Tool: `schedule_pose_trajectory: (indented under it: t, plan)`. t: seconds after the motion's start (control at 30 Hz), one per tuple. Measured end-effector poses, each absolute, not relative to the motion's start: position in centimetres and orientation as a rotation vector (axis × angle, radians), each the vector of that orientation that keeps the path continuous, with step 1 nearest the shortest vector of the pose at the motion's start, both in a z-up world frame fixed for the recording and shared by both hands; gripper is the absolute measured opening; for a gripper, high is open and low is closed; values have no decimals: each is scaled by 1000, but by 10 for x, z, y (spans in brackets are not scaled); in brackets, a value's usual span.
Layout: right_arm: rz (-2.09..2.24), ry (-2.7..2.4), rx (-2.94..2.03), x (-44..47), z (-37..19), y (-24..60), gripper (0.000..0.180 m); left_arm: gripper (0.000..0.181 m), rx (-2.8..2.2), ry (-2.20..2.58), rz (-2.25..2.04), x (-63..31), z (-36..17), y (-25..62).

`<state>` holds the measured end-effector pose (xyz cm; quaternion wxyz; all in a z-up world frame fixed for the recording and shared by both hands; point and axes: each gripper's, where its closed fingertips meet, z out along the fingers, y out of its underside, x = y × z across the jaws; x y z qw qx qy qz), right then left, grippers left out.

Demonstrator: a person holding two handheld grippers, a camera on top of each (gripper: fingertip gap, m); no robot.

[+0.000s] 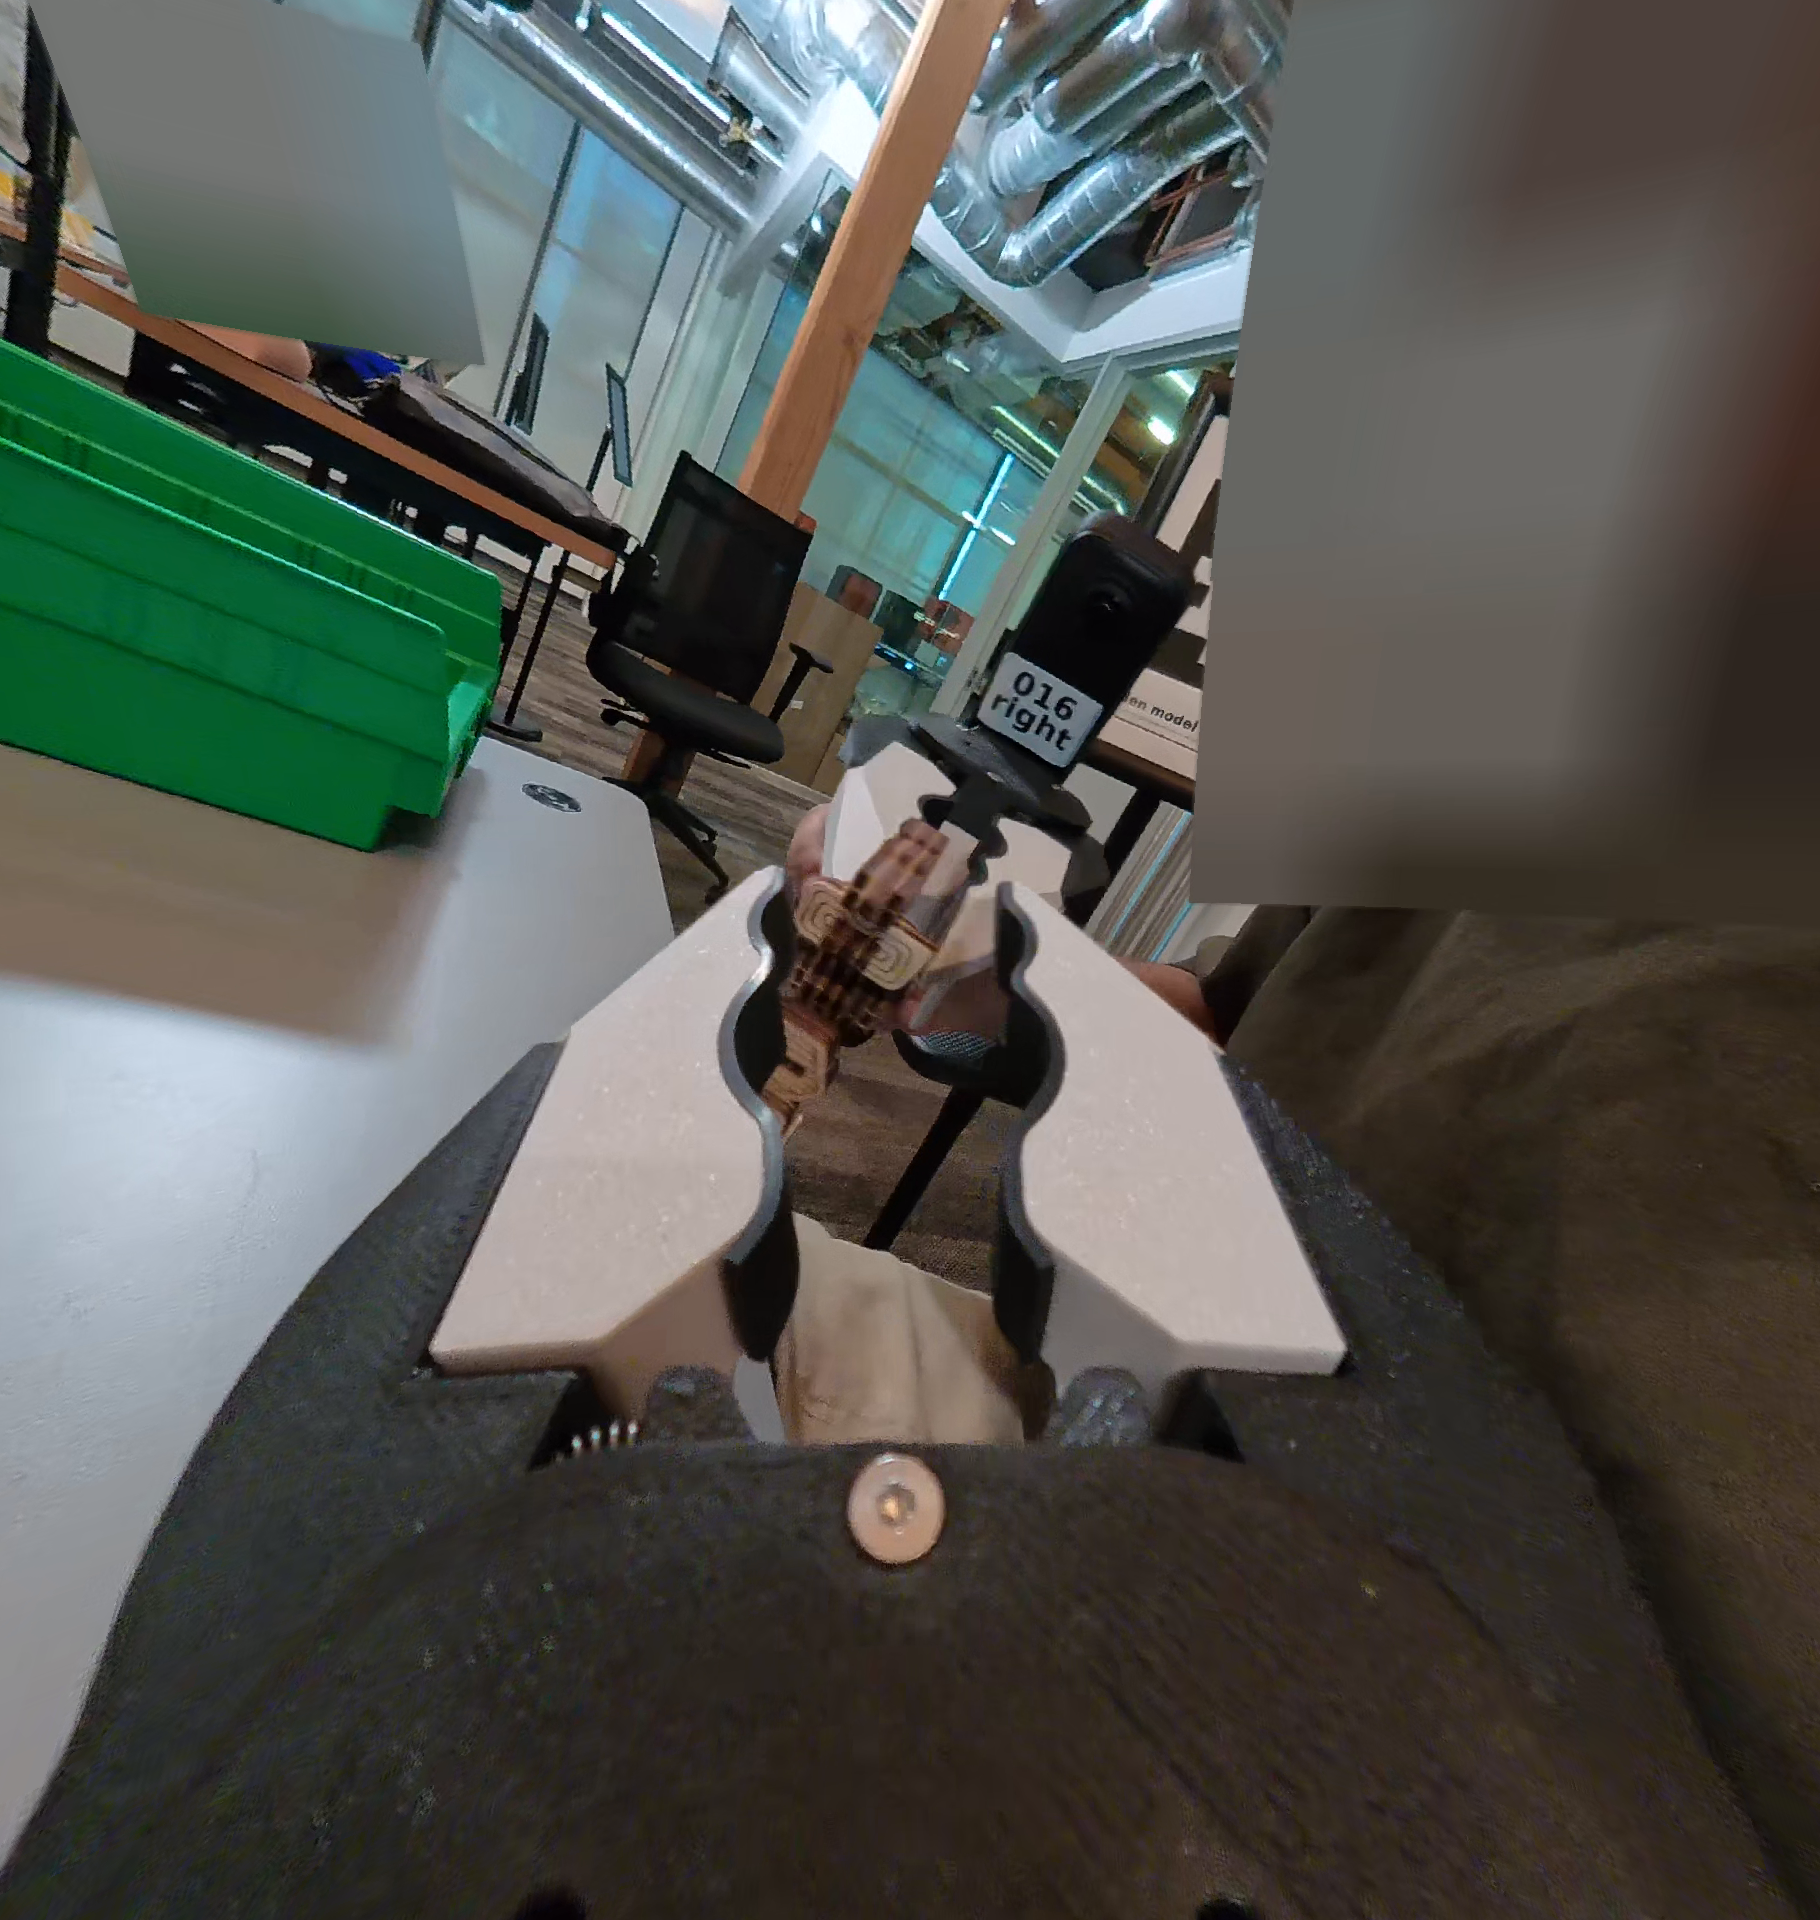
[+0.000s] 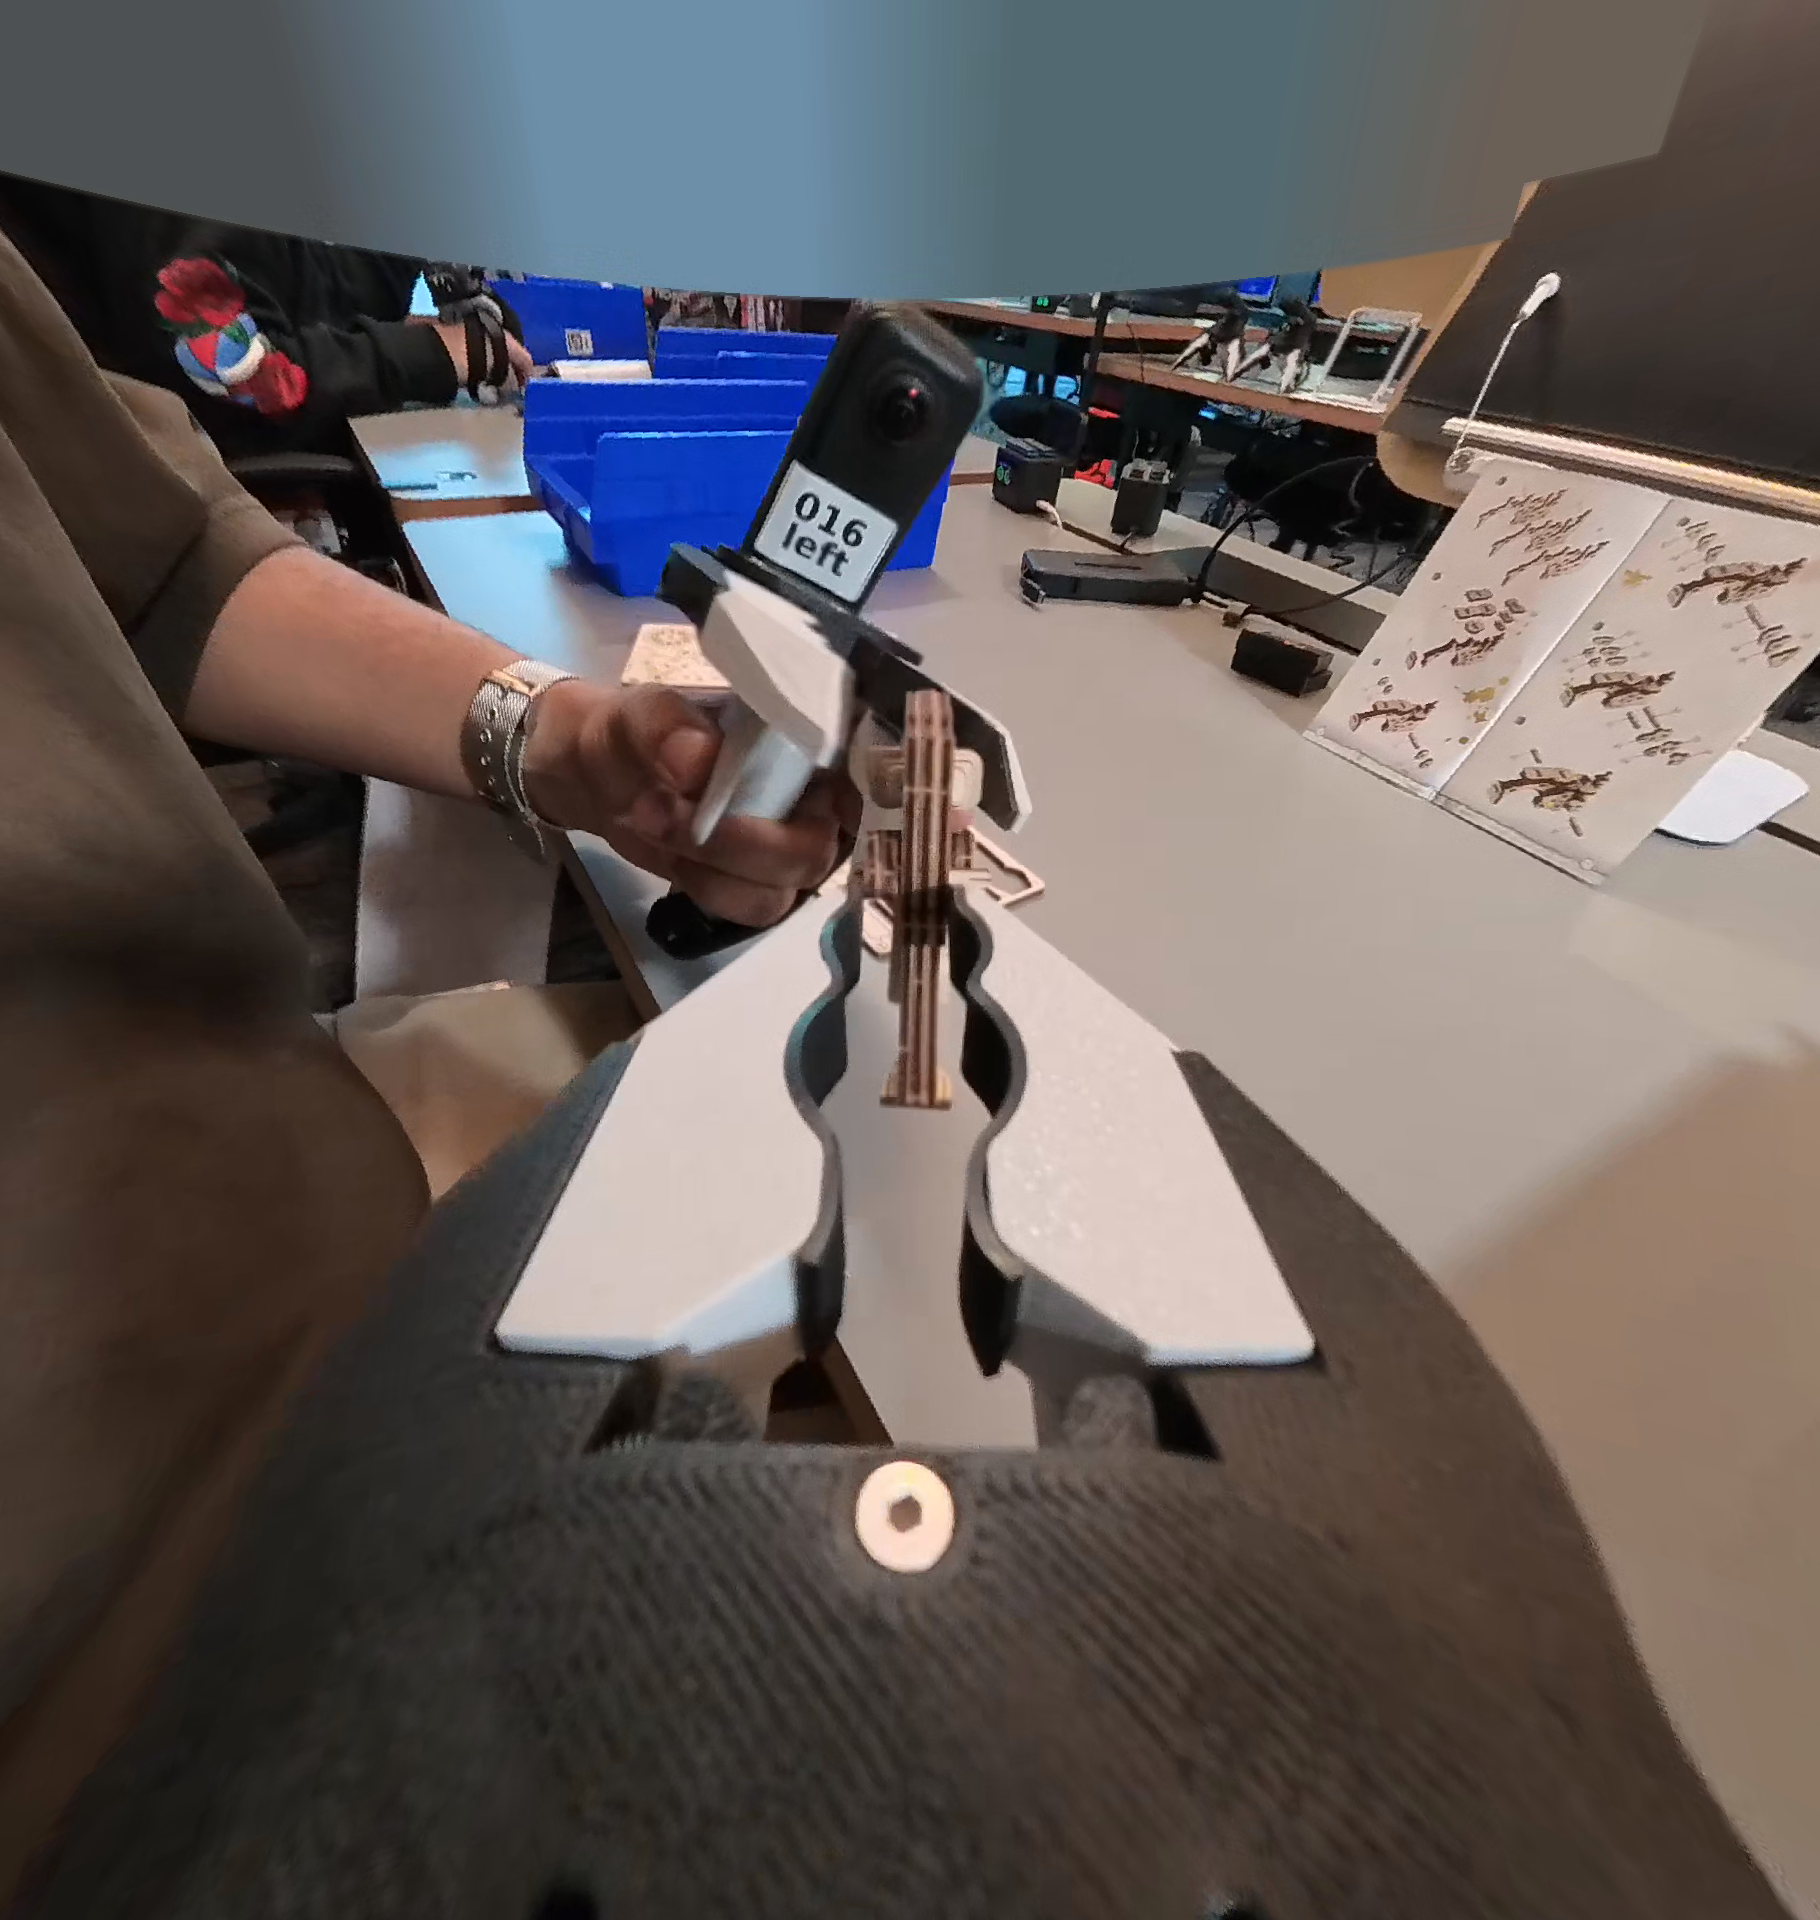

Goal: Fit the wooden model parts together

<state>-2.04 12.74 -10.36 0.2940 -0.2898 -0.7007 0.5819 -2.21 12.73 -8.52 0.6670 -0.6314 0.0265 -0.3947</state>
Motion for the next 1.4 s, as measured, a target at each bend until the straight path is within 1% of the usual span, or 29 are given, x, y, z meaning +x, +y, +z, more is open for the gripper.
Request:
schedule_pose_trajectory:
  t: [0.07,0.1,0.23,0.37,0.4,1.13,1.23,1.27,1.3,1.4]
  plan:
    - [1588,-1842,-795,-21,-101,131,15,43,-1432,62,-890,-21,-86,128]
    - [1612,-1830,-807,-21,-99,132,15,44,-1445,63,-879,-20,-89,129]
    - [1707,-1776,-844,-20,-92,137,14,40,-1520,82,-820,-18,-102,134]
    - [1755,-1774,-851,-19,-90,136,14,23,-1541,83,-769,-20,-107,136]
    - [1763,-1773,-851,-19,-90,135,14,23,-1535,87,-766,-21,-106,136]
    - [1818,-1740,-827,-16,-81,134,14,21,-1427,56,-889,-16,-94,131]
    - [1819,-1740,-823,-15,-80,133,14,28,-1396,69,-923,-14,-90,128]
    - [1818,-1741,-820,-15,-80,132,14,27,-1389,68,-927,-15,-89,128]
    - [1822,-1741,-815,-15,-80,131,14,21,-1393,59,-919,-16,-89,128]
    - [1827,-1738,-814,-14,-79,131,13,20,-1399,70,-893,-16,-89,128]
